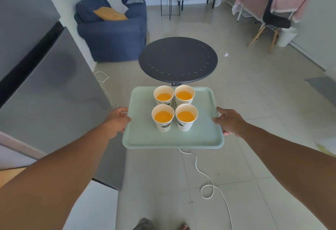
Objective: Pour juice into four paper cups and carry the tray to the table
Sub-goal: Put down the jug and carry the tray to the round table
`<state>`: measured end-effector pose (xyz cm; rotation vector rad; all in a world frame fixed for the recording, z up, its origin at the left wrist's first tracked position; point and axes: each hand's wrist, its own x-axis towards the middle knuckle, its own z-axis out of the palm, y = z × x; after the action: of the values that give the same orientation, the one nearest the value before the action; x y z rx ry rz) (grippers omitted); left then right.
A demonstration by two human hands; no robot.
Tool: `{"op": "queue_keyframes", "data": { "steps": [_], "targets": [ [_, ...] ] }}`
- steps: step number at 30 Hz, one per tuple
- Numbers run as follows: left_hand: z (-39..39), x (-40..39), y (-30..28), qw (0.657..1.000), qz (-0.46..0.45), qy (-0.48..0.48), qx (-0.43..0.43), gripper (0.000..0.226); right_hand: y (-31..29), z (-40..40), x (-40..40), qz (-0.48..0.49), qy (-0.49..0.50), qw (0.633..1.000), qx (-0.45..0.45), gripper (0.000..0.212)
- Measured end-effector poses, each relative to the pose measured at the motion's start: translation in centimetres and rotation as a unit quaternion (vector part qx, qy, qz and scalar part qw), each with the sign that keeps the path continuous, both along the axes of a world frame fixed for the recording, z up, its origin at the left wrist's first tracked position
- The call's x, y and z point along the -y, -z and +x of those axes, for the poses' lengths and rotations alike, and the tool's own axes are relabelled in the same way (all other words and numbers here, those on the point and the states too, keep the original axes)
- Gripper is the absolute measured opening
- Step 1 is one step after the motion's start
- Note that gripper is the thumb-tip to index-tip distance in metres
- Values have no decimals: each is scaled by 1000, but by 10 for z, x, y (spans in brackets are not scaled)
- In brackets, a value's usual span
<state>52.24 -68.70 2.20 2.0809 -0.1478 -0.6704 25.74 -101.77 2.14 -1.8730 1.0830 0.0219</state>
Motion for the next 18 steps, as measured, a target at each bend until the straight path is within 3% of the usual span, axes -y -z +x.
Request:
{"op": "queue_keyframes", "data": {
  "steps": [18],
  "targets": [
    [183, 145, 8, 999, 15, 23, 26, 39, 9, 167, 127, 16, 38, 999, -10, 67]
  ]
}}
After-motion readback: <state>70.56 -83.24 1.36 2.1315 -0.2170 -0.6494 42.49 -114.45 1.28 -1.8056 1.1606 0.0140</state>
